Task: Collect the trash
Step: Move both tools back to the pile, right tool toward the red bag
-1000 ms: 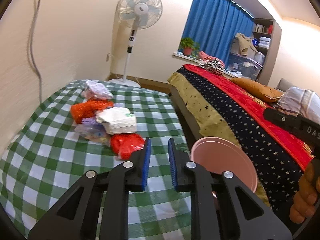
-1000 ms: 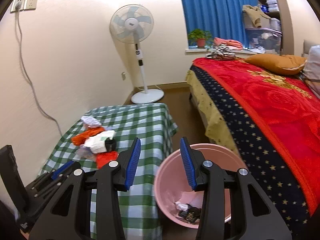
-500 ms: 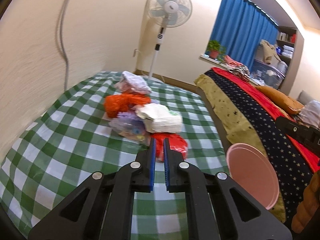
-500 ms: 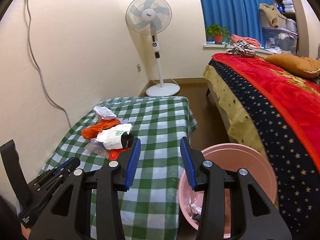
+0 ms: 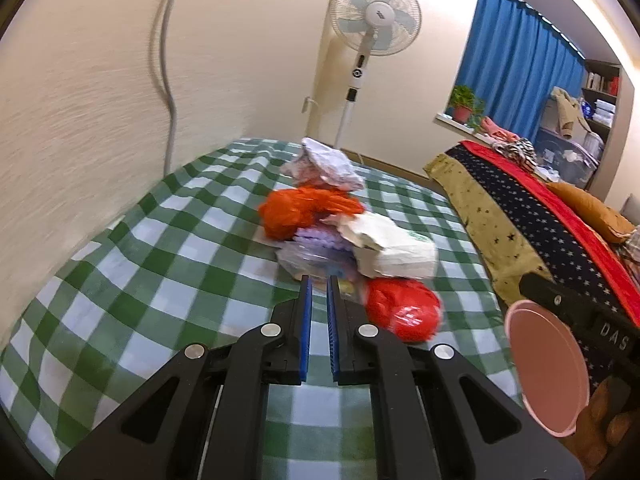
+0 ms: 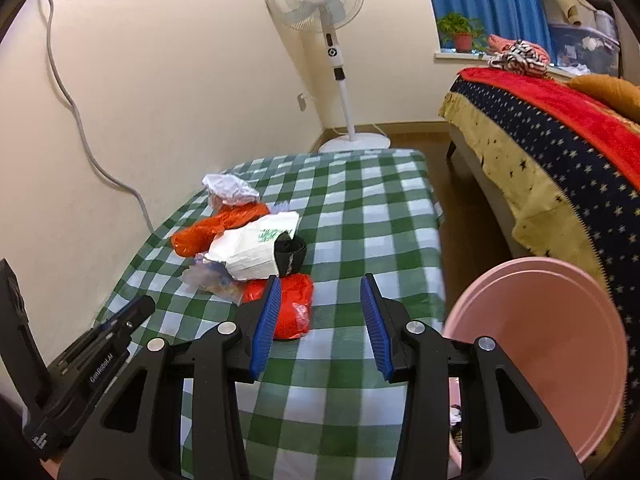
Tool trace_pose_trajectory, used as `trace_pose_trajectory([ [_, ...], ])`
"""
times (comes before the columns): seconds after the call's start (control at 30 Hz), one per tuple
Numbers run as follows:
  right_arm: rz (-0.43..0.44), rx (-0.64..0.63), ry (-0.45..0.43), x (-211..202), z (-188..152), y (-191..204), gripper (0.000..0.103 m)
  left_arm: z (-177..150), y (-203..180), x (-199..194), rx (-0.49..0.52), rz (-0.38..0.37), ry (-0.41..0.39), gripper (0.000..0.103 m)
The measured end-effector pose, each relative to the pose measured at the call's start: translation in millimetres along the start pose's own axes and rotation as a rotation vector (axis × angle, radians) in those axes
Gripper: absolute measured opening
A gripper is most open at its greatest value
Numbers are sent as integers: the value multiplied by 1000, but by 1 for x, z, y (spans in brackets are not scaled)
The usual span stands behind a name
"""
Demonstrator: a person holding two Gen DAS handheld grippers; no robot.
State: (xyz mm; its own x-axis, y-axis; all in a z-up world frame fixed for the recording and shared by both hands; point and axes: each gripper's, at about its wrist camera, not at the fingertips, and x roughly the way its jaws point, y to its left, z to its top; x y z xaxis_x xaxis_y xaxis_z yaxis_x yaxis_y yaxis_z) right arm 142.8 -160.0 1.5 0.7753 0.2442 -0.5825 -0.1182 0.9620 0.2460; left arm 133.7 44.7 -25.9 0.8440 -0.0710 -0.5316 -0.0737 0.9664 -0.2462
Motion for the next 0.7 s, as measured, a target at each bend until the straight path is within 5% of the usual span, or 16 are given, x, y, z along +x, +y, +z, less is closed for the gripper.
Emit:
trace_pose_trajectory([
  [0.2,12,-19,39,28,-9,14,43,4,14,14,-41,17,5,7],
  [0.27,18,-32,53,39,-12,20,53,4,15,20,-34,18,9,7],
  [0.57,19,-58,123,75,-22,30,69,8,25,42,-65,-5,41,9],
  [0.7,18,-49,156,85,-24,28,71,12,31,50,-92,-15,44,32],
])
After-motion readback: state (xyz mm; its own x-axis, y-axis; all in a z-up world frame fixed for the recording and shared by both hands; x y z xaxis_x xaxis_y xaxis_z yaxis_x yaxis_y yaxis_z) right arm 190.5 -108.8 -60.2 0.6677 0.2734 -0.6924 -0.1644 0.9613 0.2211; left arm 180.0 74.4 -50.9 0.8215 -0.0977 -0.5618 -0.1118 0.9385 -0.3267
